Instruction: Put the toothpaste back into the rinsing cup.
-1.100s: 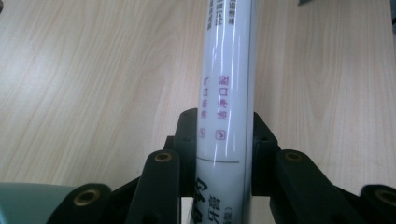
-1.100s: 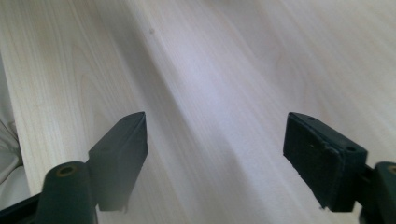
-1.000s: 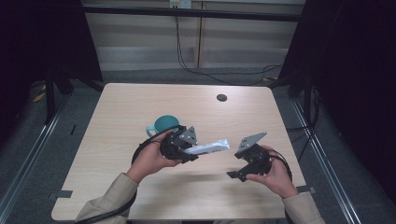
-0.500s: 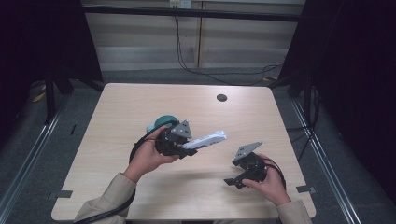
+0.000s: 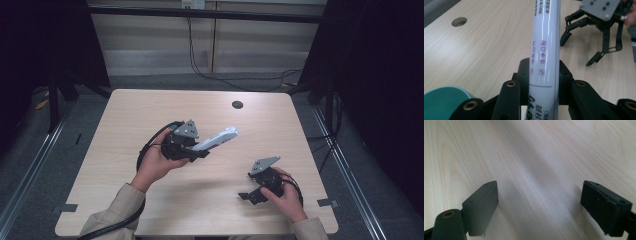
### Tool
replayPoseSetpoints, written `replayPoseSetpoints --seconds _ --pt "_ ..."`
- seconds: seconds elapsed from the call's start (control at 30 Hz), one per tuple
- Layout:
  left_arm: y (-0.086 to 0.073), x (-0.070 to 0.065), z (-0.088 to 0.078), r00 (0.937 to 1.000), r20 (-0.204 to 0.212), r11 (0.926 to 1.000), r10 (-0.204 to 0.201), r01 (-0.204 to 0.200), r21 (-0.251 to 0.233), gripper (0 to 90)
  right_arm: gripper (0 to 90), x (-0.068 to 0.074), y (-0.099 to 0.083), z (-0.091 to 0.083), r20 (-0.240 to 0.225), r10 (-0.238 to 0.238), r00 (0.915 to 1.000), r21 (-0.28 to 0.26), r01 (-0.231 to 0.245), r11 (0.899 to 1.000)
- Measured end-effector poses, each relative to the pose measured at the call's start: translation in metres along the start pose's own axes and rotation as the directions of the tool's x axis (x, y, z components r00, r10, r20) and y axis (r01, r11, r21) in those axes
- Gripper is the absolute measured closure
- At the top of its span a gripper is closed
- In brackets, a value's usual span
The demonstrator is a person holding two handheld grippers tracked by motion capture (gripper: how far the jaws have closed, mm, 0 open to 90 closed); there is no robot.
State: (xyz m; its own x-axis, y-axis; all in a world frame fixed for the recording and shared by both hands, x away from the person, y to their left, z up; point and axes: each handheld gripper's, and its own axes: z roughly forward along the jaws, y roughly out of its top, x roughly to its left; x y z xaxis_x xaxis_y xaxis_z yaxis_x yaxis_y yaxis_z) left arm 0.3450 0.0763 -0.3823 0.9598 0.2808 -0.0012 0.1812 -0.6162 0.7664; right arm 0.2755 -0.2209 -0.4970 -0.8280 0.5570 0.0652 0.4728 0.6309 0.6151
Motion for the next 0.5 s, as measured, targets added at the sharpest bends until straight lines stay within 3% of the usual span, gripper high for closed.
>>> replayPoseSetpoints --seconds 0.1,0.5 --pt "0.001 0.002 -0.002 0.9998 -0.011 0.9996 -0.017 0.017 -0.022 71.4 13.0 0.002 -0.004 0.001 0.037 -0.007 0.9993 -0.031 0.008 0.999" --pt "0.006 0.01 -0.006 0.9967 -0.044 0.9937 -0.068 0.063 -0.093 71.3 10.2 0.002 -0.012 0.003 0.05 0.002 0.9987 -0.096 0.003 0.995"
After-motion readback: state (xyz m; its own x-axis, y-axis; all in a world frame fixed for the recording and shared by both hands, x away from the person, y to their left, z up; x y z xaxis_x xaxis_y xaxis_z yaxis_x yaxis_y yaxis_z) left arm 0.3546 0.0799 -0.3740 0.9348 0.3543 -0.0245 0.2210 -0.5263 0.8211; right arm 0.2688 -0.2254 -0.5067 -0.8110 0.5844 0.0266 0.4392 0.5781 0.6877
